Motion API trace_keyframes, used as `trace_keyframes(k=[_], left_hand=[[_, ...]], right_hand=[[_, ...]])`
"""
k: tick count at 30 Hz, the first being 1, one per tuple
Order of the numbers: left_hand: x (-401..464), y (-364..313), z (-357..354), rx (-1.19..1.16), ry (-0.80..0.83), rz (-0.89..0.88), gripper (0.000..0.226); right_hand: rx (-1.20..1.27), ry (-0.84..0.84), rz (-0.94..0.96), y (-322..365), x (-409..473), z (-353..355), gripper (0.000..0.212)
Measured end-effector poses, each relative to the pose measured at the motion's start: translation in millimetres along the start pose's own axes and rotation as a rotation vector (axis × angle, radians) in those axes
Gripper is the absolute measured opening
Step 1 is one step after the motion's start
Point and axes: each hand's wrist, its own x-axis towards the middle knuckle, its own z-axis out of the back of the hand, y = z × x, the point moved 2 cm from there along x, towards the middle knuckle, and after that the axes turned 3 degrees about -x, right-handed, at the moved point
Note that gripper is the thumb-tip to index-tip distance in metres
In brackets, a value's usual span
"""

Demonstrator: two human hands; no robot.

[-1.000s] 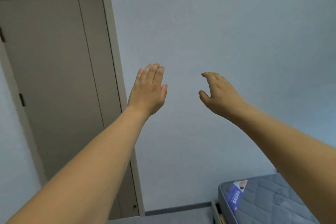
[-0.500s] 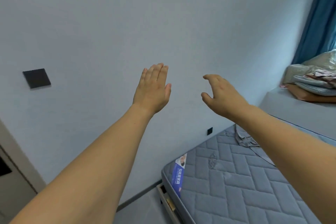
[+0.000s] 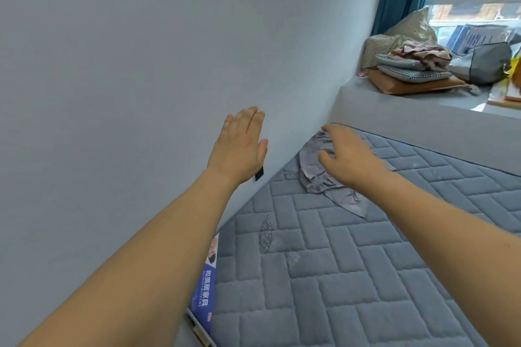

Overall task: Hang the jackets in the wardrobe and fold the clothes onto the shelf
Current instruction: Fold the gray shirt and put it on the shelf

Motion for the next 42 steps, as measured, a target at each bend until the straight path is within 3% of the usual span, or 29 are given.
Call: trace_keyframes(k=[6, 15, 19, 23, 25, 28, 32, 42], left_hand=[[73, 31, -160, -0.074, 0.151, -0.061, 0.057], [97, 49, -519, -0.103, 0.492, -0.108, 0.061], [102, 39, -654, -0.159, 0.589, -0.076, 0.062], [126, 28, -768, -0.276, 0.637, 0.012, 0.069], [132, 24, -817, -0.237, 0.63, 0.121, 0.068], [139, 19, -858, -0.075, 0.408, 0.196, 0.065], [142, 14, -863, -0.088, 0.259, 0.211, 0.062], [146, 10, -856, -0.16, 0.224, 0.214, 0.06]], right_hand=[[-0.026, 0.048, -0.203, -109, 73, -100, 0.053], [-0.185, 0.128, -0.407, -319, 120, -366, 0.05], [-0.24, 0.166, -0.5, -410, 130, -464, 0.063], [-0.355, 0.322, -0.597, -492, 137, -539, 0.074], [-0.416, 0.243, -0.594, -517, 124, -570, 0.071], [-0.437, 0.089, -0.551, -533, 119, -598, 0.066], [-0.424, 0.054, -0.524, -527, 121, -589, 0.064], [-0.433, 0.009, -0.448, -530, 116, -593, 0.059]])
